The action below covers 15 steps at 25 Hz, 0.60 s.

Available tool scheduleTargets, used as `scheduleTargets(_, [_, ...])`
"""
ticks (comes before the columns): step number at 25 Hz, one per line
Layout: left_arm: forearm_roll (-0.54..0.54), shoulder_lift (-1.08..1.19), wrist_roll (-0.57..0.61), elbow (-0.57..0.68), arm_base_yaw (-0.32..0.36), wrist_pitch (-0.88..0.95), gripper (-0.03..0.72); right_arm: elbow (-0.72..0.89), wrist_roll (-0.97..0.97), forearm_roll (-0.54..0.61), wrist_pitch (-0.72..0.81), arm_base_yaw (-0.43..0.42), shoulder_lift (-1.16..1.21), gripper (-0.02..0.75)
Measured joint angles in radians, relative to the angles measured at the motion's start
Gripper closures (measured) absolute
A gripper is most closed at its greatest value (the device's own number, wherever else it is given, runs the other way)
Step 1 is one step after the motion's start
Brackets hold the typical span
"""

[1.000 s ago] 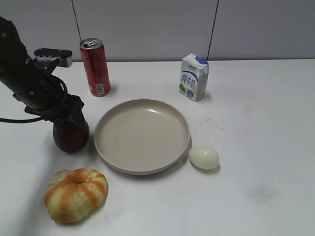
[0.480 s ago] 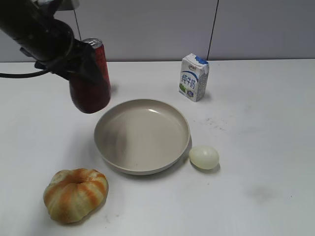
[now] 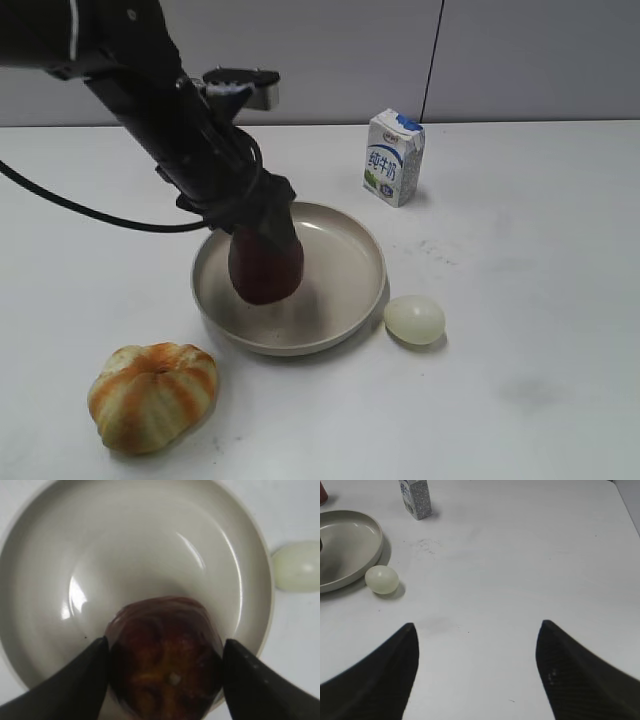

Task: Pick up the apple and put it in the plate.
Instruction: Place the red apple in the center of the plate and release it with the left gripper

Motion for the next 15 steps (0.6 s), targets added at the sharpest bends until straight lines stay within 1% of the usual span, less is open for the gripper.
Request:
scheduleTargets(2, [0.001, 0.035, 0.0, 0.0, -0.01, 0.001, 0.167, 0.0, 0.0, 0.0, 0.0, 0.0, 0.0, 0.153])
scheduleTargets(3, [0.002, 0.051, 0.0, 0.0, -0.014, 0.001, 0.14, 0.0, 0.0, 0.0, 0.0, 0.0, 0.0, 0.153])
scheduleTargets(5, [0.001, 0.062, -0.001, 0.0, -0.023, 0.0, 0.056, 0.0, 0.0, 0.0, 0.0, 0.0, 0.0, 0.153])
scheduleTargets(7, [0.0, 0.062, -0.001, -0.001, -0.026, -0.002, 0.018, 0.0, 0.0, 0.0, 0.0, 0.0, 0.0, 0.153])
scheduleTargets(12, [0.01, 0.04, -0.007, -0.026, -0.026, 0.018, -0.003, 0.0, 0.0, 0.0, 0.0, 0.0, 0.0, 0.153])
scheduleTargets(15, [0.054, -0.013, -0.033, -0.083, -0.026, 0.06, -0.004, 0.0, 0.0, 0.0, 0.0, 0.0, 0.0, 0.153])
